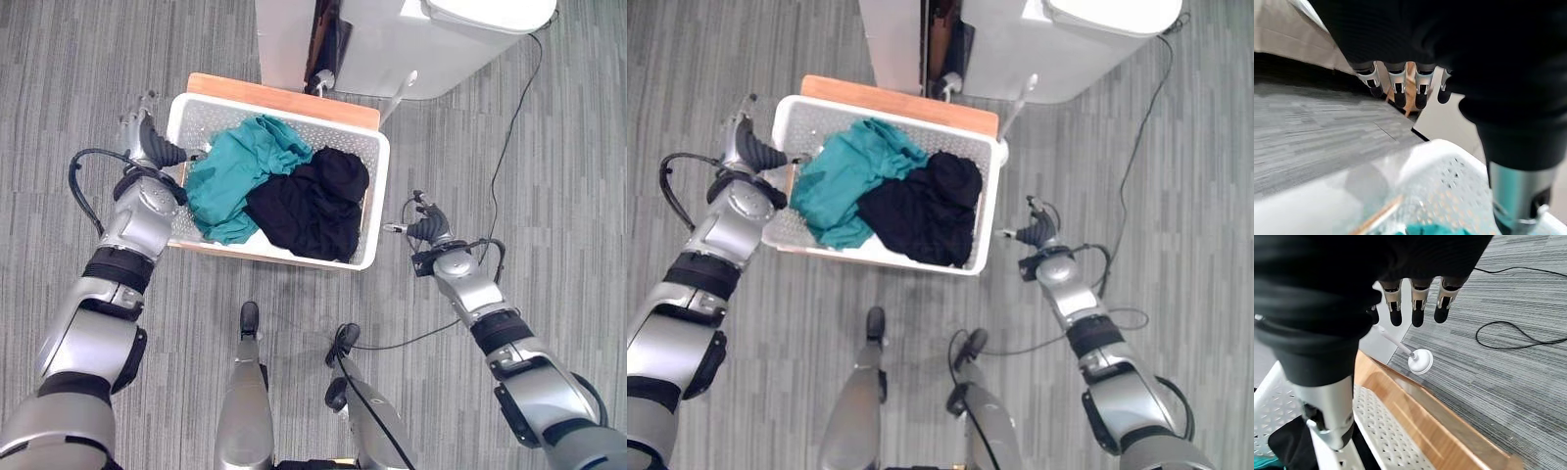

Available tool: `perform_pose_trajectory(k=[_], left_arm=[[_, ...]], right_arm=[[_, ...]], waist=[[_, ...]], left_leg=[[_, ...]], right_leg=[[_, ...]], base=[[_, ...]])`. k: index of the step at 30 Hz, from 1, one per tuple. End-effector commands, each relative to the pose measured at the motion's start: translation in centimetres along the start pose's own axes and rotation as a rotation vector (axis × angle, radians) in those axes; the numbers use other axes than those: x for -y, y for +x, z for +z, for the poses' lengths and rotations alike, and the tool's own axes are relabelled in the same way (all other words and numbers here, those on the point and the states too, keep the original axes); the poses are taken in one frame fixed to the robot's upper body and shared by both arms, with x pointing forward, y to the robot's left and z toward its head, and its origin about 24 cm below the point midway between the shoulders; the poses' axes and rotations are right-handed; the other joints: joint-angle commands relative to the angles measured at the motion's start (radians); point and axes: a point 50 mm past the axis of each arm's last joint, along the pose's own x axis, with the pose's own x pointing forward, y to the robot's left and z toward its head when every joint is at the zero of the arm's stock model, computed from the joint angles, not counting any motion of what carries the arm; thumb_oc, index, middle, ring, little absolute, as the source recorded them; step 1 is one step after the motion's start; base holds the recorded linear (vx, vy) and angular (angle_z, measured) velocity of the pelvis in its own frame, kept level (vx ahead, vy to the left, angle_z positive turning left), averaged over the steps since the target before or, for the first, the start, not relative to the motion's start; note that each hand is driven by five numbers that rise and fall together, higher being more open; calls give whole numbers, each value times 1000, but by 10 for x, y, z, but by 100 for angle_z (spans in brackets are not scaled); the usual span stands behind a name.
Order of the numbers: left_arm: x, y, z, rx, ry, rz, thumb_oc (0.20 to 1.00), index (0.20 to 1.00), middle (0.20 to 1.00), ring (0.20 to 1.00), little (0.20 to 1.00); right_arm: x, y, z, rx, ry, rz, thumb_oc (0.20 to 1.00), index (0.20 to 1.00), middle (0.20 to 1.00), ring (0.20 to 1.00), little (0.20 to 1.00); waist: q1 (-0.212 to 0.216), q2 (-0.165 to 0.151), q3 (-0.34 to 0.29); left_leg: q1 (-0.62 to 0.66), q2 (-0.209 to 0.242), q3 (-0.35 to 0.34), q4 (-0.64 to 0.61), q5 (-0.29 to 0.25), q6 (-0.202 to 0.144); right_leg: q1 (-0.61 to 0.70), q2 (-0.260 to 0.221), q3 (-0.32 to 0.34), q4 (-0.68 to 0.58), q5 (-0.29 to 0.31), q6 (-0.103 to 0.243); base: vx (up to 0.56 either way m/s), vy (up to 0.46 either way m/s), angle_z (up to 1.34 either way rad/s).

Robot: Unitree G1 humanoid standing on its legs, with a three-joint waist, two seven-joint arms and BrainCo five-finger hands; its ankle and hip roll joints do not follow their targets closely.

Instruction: Grab the laundry basket,head to the washer,open it,put in the laundry and shut it.

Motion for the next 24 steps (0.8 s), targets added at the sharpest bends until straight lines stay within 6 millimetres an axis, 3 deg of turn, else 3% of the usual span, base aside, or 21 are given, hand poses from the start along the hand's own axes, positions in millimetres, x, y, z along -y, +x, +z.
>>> perform_pose_trajectory(k=[1, 3, 9, 13, 19, 24], left_arm=[[-11, 6, -4, -33, -20, 55, 1000, 1000, 1000, 1000, 1000], [-5, 5, -18, -111, -42, 36, 1000, 1000, 1000, 1000, 1000], [1, 7, -21, -153, -58, 10, 1000, 1000, 1000, 1000, 1000], [10, 7, -10, -151, -147, -23, 1000, 1000, 1000, 1000, 1000], [3, 18, 16, -110, -182, 3, 1000, 1000, 1000, 1000, 1000], [1, 21, 25, -93, -177, 8, 1000, 1000, 1000, 1000, 1000]], right_arm=[[11, 0, 14, 75, 23, -50, 1000, 1000, 1000, 1000, 1000], [9, 0, 20, 95, 28, -46, 1000, 1000, 1000, 1000, 1000], [5, 1, 30, 127, 44, -33, 1000, 1000, 1000, 1000, 1000], [-1, 6, 39, 124, 54, -18, 1000, 1000, 1000, 1000, 1000], [-12, 15, 65, 162, 108, -14, 1000, 1000, 1000, 1000, 1000], [-17, 18, 78, 179, 134, -19, 1000, 1000, 1000, 1000, 1000]], waist=[[15, 19, -28], [15, 15, -19], [13, 6, -14], [19, 7, -8], [20, 4, 1], [20, 3, 4]], left_leg=[[14, -7, -1, -10, -79, 16], [12, -7, -1, -9, -79, 17], [3, -3, -4, -9, -75, 16], [-5, -2, -6, -8, -72, 17], [-28, -3, -9, -11, -64, 15], [-45, -6, -10, -6, -65, 14]], right_leg=[[40, -110, 46, 33, -51, 135], [37, -107, 40, 35, -48, 137], [32, -102, 34, 31, -44, 141], [25, -98, 29, 30, -40, 141], [12, -94, 22, 22, -34, 143], [5, -94, 19, 19, -29, 145]], base=[[0, 0, 0], [0, 0, 0], [5, -2, 0], [26, -6, 4], [20, -6, 3], [26, 2, 2]])
